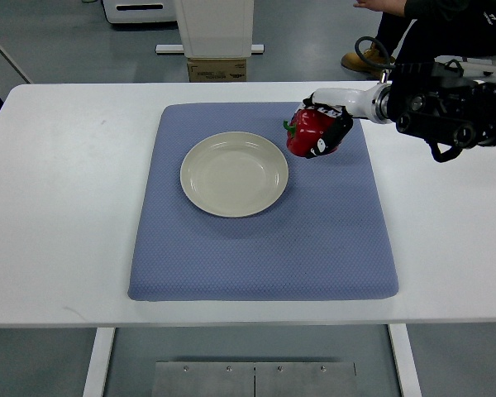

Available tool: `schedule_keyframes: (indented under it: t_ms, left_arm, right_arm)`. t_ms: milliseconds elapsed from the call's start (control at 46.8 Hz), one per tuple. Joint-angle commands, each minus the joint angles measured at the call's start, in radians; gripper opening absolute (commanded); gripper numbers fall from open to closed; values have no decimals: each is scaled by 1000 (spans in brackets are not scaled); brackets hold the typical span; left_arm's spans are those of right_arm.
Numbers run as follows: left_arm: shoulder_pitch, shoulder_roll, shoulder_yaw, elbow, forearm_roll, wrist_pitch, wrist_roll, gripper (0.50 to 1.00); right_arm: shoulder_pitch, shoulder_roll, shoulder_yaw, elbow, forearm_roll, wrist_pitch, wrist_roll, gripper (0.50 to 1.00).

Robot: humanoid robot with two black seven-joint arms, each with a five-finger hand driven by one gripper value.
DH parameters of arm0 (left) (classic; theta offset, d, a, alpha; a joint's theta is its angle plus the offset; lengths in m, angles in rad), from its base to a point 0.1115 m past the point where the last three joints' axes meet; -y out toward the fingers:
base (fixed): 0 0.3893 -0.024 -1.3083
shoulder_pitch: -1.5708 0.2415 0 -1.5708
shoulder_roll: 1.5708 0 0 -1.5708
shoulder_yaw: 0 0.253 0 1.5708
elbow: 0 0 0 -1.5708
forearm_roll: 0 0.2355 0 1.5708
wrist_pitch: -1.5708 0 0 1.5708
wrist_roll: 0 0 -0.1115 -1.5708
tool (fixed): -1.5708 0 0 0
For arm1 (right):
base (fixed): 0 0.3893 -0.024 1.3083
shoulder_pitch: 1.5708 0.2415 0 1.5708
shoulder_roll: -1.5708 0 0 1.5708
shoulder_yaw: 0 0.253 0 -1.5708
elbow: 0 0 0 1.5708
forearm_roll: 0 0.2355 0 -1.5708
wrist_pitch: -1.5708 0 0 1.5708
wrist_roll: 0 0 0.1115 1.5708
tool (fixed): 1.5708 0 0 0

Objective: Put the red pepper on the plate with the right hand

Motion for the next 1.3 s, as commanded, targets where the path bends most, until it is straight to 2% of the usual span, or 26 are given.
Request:
schedule_keyframes:
  t_ms: [0, 278, 556, 791, 983, 1026, 1069, 1154, 1283]
  left_arm:
    - [0, 0, 0, 0, 0, 0, 0, 1000]
    - [0, 0, 0, 0, 0, 0, 0, 1000]
    - [0, 0, 0, 0, 0, 0, 0, 1000]
    - [0, 0, 0, 0, 0, 0, 0, 1000]
    - [0, 0, 0, 0, 0, 0, 0, 1000]
    - [0, 0, 0, 0, 0, 0, 0, 1000]
    - [0, 0, 0, 0, 0, 0, 0, 1000]
    - [0, 0, 0, 0, 0, 0, 0, 1000]
    - [0, 0, 0, 0, 0, 0, 0, 1000]
  right_arm:
    - [13, 14, 20, 26, 35, 0, -1, 500]
    - [-10, 89, 90, 26, 151, -18, -13, 500]
    - [-70, 152, 101, 26, 252, -110, -38, 500]
    - [-116, 158, 167, 26, 256, -170, -78, 500]
    - [-121, 158, 173, 28, 256, -167, -93, 500]
    - [-122, 158, 173, 28, 256, -166, -93, 674]
    - [-124, 158, 173, 28, 256, -166, -92, 775]
    - [-133, 158, 173, 28, 254, -169, -92, 880]
    - [-133, 158, 173, 28, 254, -170, -92, 941]
